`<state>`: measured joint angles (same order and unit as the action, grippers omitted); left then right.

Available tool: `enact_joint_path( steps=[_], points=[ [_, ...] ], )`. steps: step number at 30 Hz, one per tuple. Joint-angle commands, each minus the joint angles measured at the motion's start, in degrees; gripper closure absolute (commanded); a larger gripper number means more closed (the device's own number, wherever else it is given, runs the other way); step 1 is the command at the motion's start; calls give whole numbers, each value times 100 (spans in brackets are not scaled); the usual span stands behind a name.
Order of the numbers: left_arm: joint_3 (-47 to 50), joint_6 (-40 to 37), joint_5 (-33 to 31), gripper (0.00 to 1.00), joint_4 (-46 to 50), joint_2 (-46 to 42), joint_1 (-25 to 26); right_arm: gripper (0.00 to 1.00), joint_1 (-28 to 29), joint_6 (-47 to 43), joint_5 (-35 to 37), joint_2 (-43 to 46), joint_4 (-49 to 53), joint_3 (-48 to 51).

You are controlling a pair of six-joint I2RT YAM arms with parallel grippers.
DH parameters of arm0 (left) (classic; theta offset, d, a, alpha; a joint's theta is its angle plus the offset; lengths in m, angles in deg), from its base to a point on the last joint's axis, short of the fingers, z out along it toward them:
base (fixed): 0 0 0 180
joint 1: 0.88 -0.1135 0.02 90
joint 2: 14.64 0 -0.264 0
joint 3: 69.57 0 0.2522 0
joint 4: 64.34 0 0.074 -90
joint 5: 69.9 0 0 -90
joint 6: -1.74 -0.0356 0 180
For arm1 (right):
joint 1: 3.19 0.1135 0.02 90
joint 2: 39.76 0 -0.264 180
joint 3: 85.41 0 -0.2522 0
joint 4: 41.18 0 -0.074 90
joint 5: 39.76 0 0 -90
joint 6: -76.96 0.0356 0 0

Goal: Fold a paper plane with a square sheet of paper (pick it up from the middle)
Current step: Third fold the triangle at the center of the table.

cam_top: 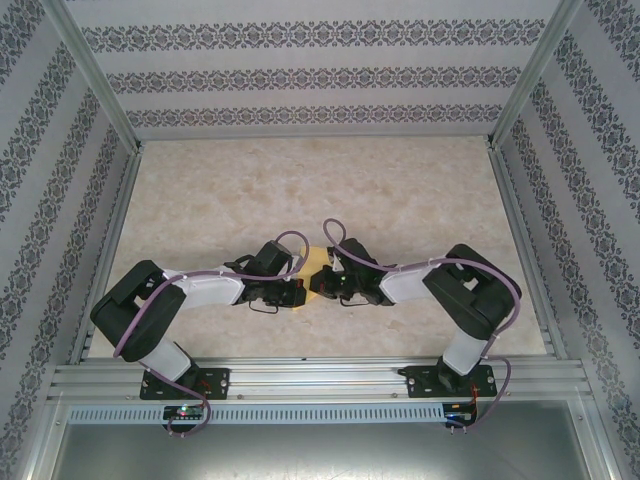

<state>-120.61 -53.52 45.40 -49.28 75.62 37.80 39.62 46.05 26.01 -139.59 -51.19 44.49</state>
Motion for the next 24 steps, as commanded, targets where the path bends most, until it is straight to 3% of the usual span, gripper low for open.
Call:
enact_joint_path(
  steps=[1,24],
  points=[
    [234,-144,-87,100,653,41,51,99,-3,204,246,-218,-190,80],
    [728,103,462,96,1275,-1000,52,100,-62,160,315,-265,132,136]
  ],
)
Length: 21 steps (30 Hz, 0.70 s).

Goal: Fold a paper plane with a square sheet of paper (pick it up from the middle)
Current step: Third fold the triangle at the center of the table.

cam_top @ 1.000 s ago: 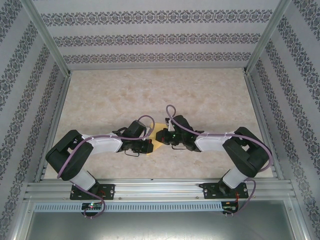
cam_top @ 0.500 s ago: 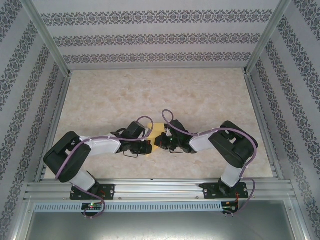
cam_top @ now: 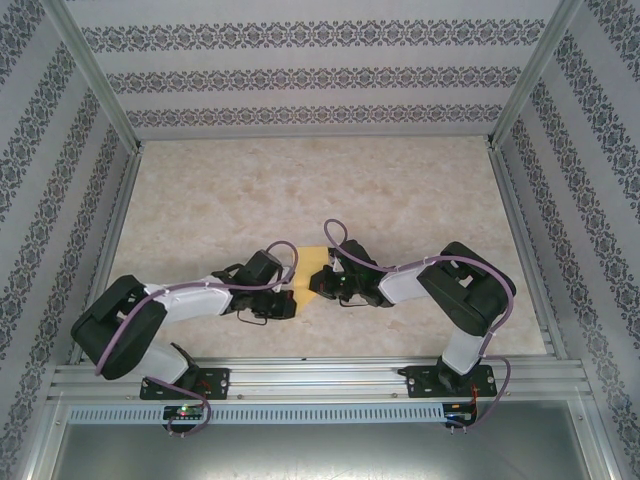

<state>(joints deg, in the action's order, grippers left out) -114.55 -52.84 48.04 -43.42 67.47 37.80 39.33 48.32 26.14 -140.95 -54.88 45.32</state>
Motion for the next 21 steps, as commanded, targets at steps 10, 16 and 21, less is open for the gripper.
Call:
enact_joint_path(
  steps=[10,16,21],
  points=[
    [-187,-37,-347,96,1253,-1051,52,98,-15,7,351,-2,575,26],
    [-634,-59,-831,92,1130,-886,44,91,-10,-21,143,281,497,-145],
    [-1146,-192,-1127,91,1183,-387,1,78,-123,-371,576,1190,1528,-284]
  ],
)
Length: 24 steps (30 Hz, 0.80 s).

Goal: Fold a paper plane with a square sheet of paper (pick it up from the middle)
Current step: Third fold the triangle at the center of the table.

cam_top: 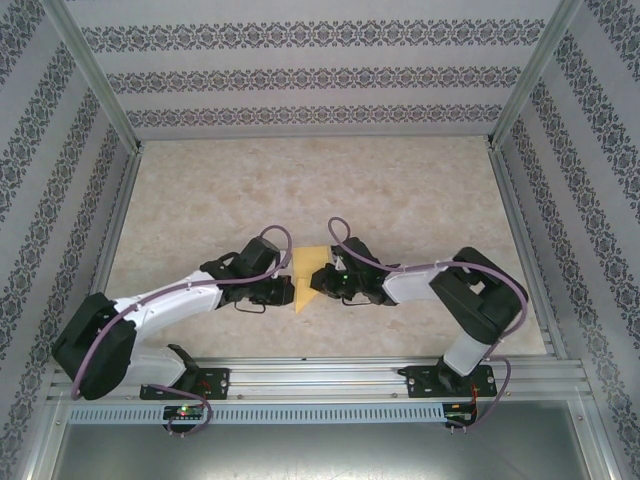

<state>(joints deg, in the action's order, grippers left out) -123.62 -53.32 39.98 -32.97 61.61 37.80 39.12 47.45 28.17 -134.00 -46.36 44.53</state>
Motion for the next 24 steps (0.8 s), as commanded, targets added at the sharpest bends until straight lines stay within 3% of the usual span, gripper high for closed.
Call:
enact_joint_path(
  steps=[1,7,14,24],
  points=[
    [-326,-158,-352,91,114,306,-24,74,-144,-351,569,693,962,-179],
    [-648,-232,-159,91,-90,875,-123,59,-547,-335,568,1171,1066,357],
    [-745,-328,325,89,-267,1038,-124,58,-498,-279,102,667,744,246],
    [-654,-48,-95,90,-166,227,-121,59,-458,-257,72,432,633,184]
  ],
)
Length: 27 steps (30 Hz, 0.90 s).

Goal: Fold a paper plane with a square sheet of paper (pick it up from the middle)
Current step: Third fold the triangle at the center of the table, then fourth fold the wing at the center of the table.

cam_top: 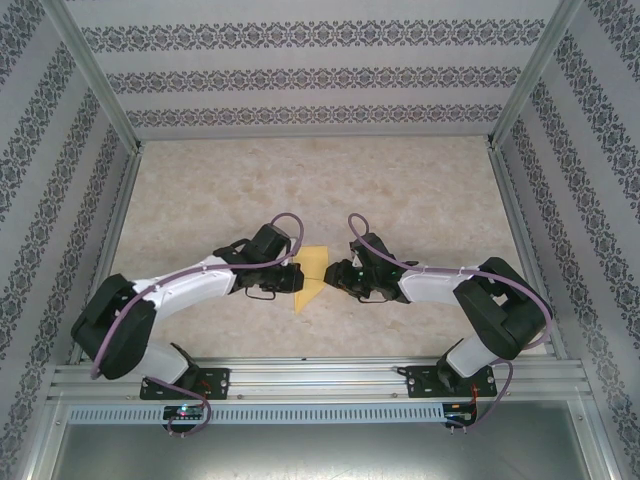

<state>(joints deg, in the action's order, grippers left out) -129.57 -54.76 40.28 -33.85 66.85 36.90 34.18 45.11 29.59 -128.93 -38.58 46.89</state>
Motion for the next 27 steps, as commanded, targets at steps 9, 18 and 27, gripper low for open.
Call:
enact_joint_path(
  steps=[9,18,27],
  points=[
    [-202,-78,922,91,-539,303,10,58,1,-16,-34,19,-154,-19],
    [-259,-146,31,99,-99,1131,2,57,30,-8,-44,121,-108,5],
    [-88,-210,-195,100,-117,1316,1,56,161,63,-106,-181,-155,-187]
  ],
)
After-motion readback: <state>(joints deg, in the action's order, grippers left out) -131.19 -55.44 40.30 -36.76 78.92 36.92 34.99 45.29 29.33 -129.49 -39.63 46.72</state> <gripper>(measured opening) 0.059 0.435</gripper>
